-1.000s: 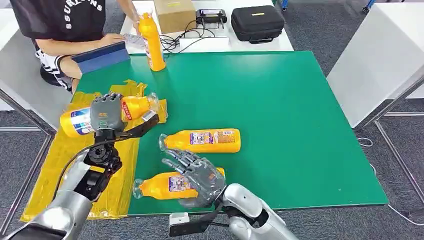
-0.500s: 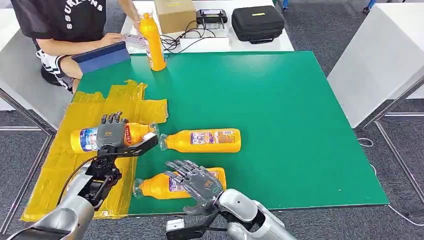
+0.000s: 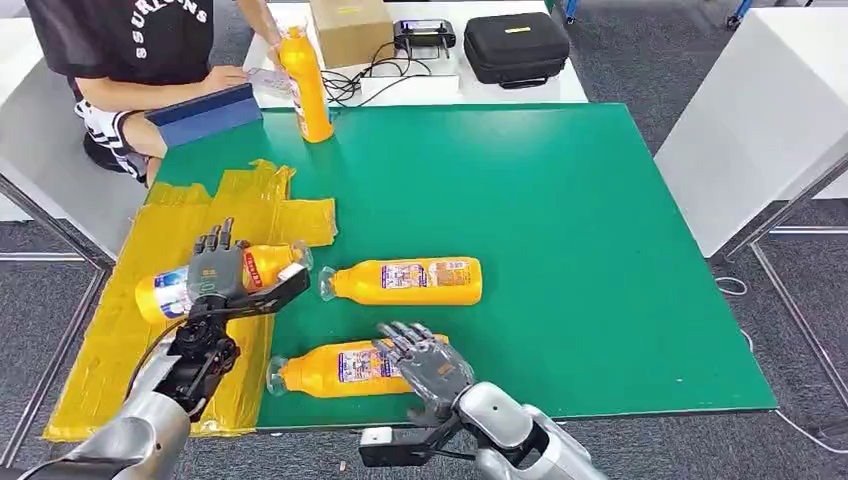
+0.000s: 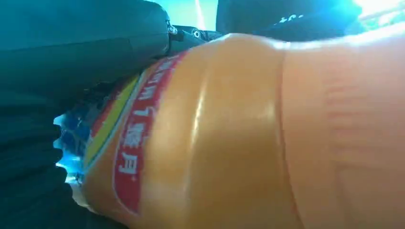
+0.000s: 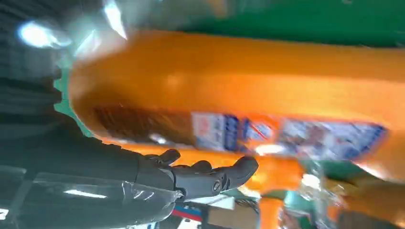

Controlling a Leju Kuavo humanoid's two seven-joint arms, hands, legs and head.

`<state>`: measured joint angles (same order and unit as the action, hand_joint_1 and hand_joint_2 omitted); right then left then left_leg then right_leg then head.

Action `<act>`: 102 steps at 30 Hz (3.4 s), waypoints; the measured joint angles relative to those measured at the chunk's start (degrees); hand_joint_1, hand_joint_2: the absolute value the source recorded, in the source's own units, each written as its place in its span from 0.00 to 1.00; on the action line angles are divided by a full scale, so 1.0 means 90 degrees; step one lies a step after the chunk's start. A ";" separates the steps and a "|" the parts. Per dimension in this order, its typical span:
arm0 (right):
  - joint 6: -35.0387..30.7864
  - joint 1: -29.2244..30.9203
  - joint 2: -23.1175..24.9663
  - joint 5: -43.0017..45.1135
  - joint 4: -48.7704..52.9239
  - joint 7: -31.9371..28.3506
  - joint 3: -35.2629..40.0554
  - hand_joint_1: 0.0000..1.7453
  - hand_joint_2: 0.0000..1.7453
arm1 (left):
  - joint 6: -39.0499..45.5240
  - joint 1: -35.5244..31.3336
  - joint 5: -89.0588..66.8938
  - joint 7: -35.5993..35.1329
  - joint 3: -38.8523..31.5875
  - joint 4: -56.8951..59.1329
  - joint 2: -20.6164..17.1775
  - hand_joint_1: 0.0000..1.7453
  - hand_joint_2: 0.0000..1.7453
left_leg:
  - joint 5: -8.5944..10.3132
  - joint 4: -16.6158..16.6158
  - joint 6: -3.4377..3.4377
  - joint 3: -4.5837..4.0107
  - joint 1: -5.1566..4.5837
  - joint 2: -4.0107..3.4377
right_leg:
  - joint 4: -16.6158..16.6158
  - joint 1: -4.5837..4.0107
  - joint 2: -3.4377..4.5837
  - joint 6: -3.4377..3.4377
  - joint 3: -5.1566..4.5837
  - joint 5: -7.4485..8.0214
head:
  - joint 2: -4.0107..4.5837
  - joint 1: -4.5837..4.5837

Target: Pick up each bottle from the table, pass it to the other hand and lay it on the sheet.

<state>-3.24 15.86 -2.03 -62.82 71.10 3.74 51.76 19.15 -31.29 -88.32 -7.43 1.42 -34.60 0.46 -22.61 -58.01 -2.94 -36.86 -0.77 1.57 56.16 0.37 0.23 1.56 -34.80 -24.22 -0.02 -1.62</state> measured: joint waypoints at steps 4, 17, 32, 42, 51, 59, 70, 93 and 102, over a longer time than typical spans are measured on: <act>-0.0012 -0.0003 -0.0034 -0.0201 -0.0090 0.0174 -0.0080 0.00 1.00 | 0.0010 0.0032 0.0015 0.0046 -0.0112 0.0000 0.0029 0.00 0.00 | 0.0000 0.0000 0.0000 0.0008 -0.0001 0.0000 | 0.0000 0.0001 0.0000 0.0000 0.0009 0.0000 | -0.0002 0.0000; -0.0022 -0.0087 0.0005 -0.0403 -0.0347 0.0454 -0.0459 0.98 1.00 | 0.0073 0.0145 0.0284 0.0571 -0.0333 -0.0029 0.0204 0.00 0.00 | -0.0001 0.0001 -0.0002 0.0037 -0.0010 0.0027 | -0.0004 0.0010 -0.0022 -0.0002 0.0044 -0.0006 | 0.0000 -0.0002; -0.0121 -0.0050 0.0440 -0.0254 -0.1071 0.0152 -0.0916 1.00 1.00 | 0.0037 0.0186 0.1372 0.1312 -0.0248 -0.0294 0.0615 0.00 0.00 | -0.0022 0.0005 0.0017 0.0140 -0.0009 0.0029 | -0.0007 0.0004 -0.0019 0.0002 0.0110 -0.0028 | 0.0000 0.0000; -0.0325 -0.0106 0.0547 -0.0072 -0.1098 -0.0034 -0.1105 1.00 1.00 | 0.0328 0.0211 0.1399 0.1100 -0.0144 -0.0308 0.0615 0.00 0.00 | -0.0021 0.0005 0.0017 0.0139 -0.0008 0.0017 | -0.0007 0.0005 -0.0017 0.0005 0.0132 -0.0024 | -0.0002 0.0000; -0.0408 -0.0278 0.0658 -0.0082 -0.1039 -0.0085 -0.1314 1.00 1.00 | 0.0622 0.0232 0.0935 0.0511 -0.0032 -0.0299 0.0680 0.00 0.00 | -0.0022 0.0005 0.0017 0.0128 -0.0009 0.0011 | -0.0007 0.0005 -0.0016 0.0006 0.0120 -0.0024 | -0.0002 0.0000; -0.0408 -0.0370 0.0692 -0.0106 -0.0969 -0.0085 -0.1428 1.00 1.00 | 0.0648 0.0234 0.0860 0.0418 0.0019 -0.0248 0.0721 0.00 0.00 | -0.0023 0.0005 0.0017 0.0115 -0.0009 0.0010 | -0.0007 0.0005 -0.0015 0.0006 0.0106 -0.0024 | -0.0002 0.0000; -0.0408 -0.0517 0.0692 -0.0184 -0.0816 -0.0100 -0.1511 1.00 1.00 | 0.0896 0.0240 -0.0078 -0.1009 0.0007 -0.0260 0.0721 0.00 0.00 | -0.0023 0.0005 0.0017 0.0107 -0.0008 0.0005 | -0.0005 0.0004 -0.0012 0.0006 0.0105 -0.0024 | -0.0002 0.0000; -0.0600 -0.0813 0.0690 -0.0194 -0.0653 -0.0241 -0.1613 1.00 1.00 | 0.1273 0.0701 -0.0194 -0.3592 0.0206 -0.0908 -0.0243 0.00 0.00 | -0.0035 0.0005 0.0035 0.0104 0.0006 -0.0015 | -0.0005 -0.0002 0.0021 0.0001 0.0088 -0.0027 | 0.0000 0.0000; -0.0644 -0.0840 0.0678 -0.0143 -0.0648 -0.0340 -0.1613 1.00 1.00 | 0.1316 0.0826 -0.0192 -0.3599 0.0211 -0.1100 -0.0515 1.00 1.00 | -0.0036 0.0005 0.0036 0.0103 0.0010 -0.0028 | -0.0005 -0.0012 0.0030 -0.0001 0.0089 -0.0028 | -0.0002 0.0002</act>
<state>-9.03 8.31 4.07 -64.11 65.26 0.68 37.24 30.99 -23.86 -90.05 -39.82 3.32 -44.50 -4.18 -22.94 -57.96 -2.62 -35.93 -0.68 1.32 56.12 0.26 0.50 1.55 -34.01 -24.47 -0.04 -1.60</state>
